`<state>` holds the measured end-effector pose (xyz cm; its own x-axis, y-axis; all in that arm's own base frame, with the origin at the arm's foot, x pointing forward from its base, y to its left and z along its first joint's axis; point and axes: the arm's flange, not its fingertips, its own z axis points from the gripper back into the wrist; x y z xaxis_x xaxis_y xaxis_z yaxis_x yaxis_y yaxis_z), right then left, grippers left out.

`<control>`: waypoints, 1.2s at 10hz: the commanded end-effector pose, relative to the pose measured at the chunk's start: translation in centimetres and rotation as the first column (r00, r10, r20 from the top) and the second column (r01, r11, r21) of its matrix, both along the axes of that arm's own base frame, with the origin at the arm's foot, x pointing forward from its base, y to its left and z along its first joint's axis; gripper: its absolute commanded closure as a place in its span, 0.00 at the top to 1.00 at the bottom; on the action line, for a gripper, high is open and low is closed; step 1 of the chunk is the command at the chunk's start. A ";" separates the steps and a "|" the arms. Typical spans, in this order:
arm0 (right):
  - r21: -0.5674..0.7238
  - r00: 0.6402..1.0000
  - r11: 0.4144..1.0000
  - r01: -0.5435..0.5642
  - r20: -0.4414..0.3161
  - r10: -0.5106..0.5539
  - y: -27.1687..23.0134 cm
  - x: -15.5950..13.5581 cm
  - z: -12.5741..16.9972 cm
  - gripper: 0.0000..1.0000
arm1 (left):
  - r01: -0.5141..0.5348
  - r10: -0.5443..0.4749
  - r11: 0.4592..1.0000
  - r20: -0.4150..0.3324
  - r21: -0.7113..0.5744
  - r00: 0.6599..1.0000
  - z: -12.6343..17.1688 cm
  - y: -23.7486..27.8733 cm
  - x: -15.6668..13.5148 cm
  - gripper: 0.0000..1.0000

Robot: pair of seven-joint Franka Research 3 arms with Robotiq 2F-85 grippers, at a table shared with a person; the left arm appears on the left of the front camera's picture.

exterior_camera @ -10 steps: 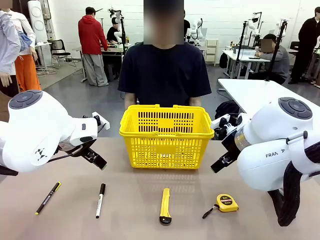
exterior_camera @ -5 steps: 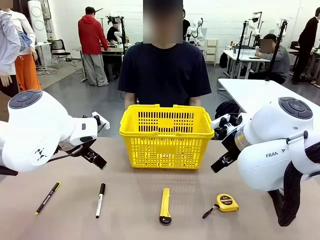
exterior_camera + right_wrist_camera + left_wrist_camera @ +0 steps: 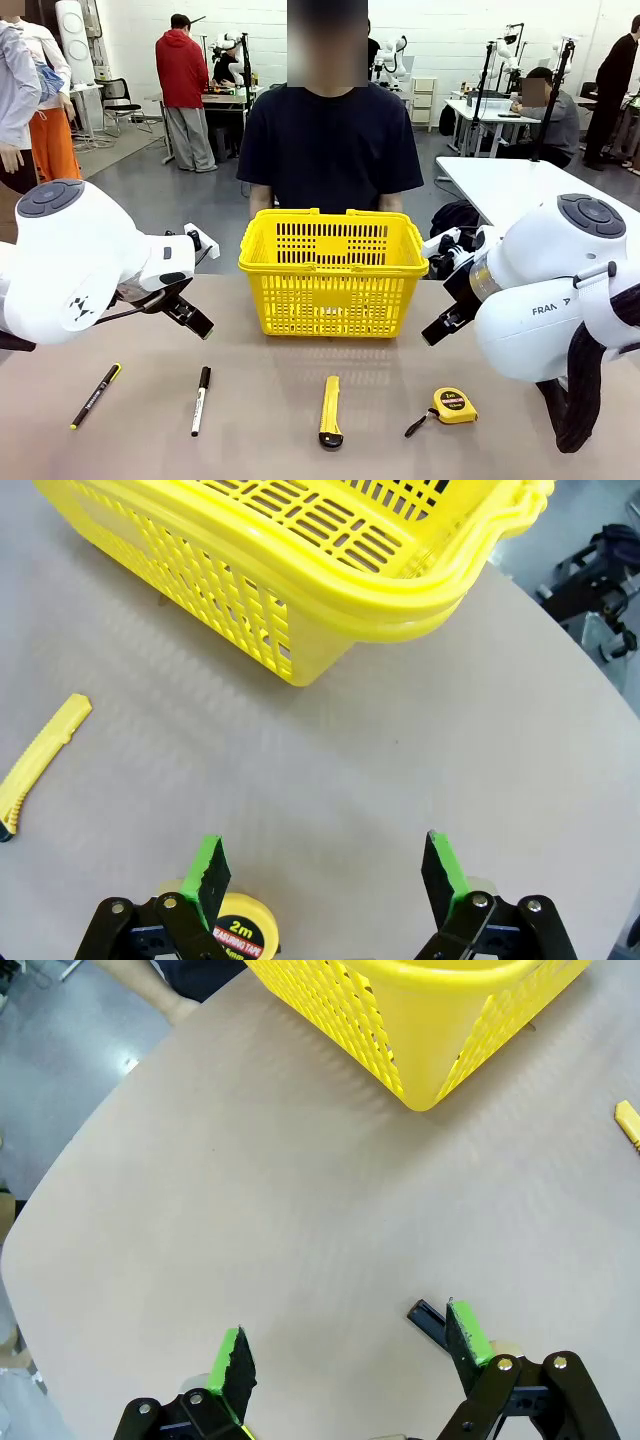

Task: Place the items the person wants into the basket.
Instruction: Pick up the item the person points to and place it in the Market Basket.

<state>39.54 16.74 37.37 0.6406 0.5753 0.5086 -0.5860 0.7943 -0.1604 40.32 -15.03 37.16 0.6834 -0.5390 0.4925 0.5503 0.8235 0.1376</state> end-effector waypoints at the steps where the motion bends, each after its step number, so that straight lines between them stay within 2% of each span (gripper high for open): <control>1: 0.001 1.000 1.000 0.000 0.000 0.000 0.0 0.0 0.0 1.00 | 0.000 0.000 1.000 0.000 0.000 1.000 0.0 0.0 0.0 1.00; 2: 0.000 1.000 1.000 0.000 0.000 0.000 0.0 0.0 0.0 1.00 | 0.000 0.000 1.000 0.000 0.000 1.000 0.0 0.0 0.0 1.00; 3: -0.033 1.000 0.999 0.013 0.015 -0.012 0.0 -2.9 3.0 1.00 | 0.000 0.000 1.000 0.000 0.000 1.000 0.0 0.0 0.0 1.00; 5: -0.128 0.995 0.990 0.062 0.080 -0.052 -0.7 -10.1 12.9 1.00 | 0.002 -0.001 1.000 0.079 -0.014 0.997 11.9 2.6 -4.4 1.00; 6: -0.181 0.990 0.976 0.122 0.098 -0.106 -1.1 -13.3 18.1 1.00 | -0.005 0.000 1.000 0.146 0.031 0.989 18.4 3.7 -7.2 1.00; 7: -0.216 0.982 0.962 0.170 0.118 -0.147 -1.2 -15.2 21.8 1.00 | -0.005 -0.001 0.999 0.172 0.037 0.985 22.9 4.3 -9.0 1.00; 9: -0.232 0.976 0.952 0.201 0.134 -0.174 0.0 -17.2 27.1 1.00 | 0.023 -0.031 0.999 0.181 0.047 0.983 30.3 5.1 -10.3 1.00; 10: -0.214 0.961 0.953 0.213 0.220 -0.166 -0.2 -17.6 28.5 1.00 | -0.007 -0.006 0.998 0.198 0.063 0.980 30.5 4.8 -11.4 1.00; 11: -0.203 0.976 0.962 0.185 0.154 -0.156 -1.6 -18.4 25.6 1.00 | -0.004 0.001 1.000 0.209 0.011 0.978 28.6 5.5 -12.4 1.00; 12: -0.203 0.976 0.962 0.185 0.154 -0.156 -1.6 -18.4 25.6 1.00 | -0.004 0.001 1.000 0.209 0.011 0.978 28.6 5.5 -12.4 1.00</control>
<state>19.83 15.30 65.48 0.6657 0.5714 0.4799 -0.3971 0.8158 -0.4204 27.02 -9.40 68.26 0.5676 -0.5541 0.6090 0.5104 0.8172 0.2678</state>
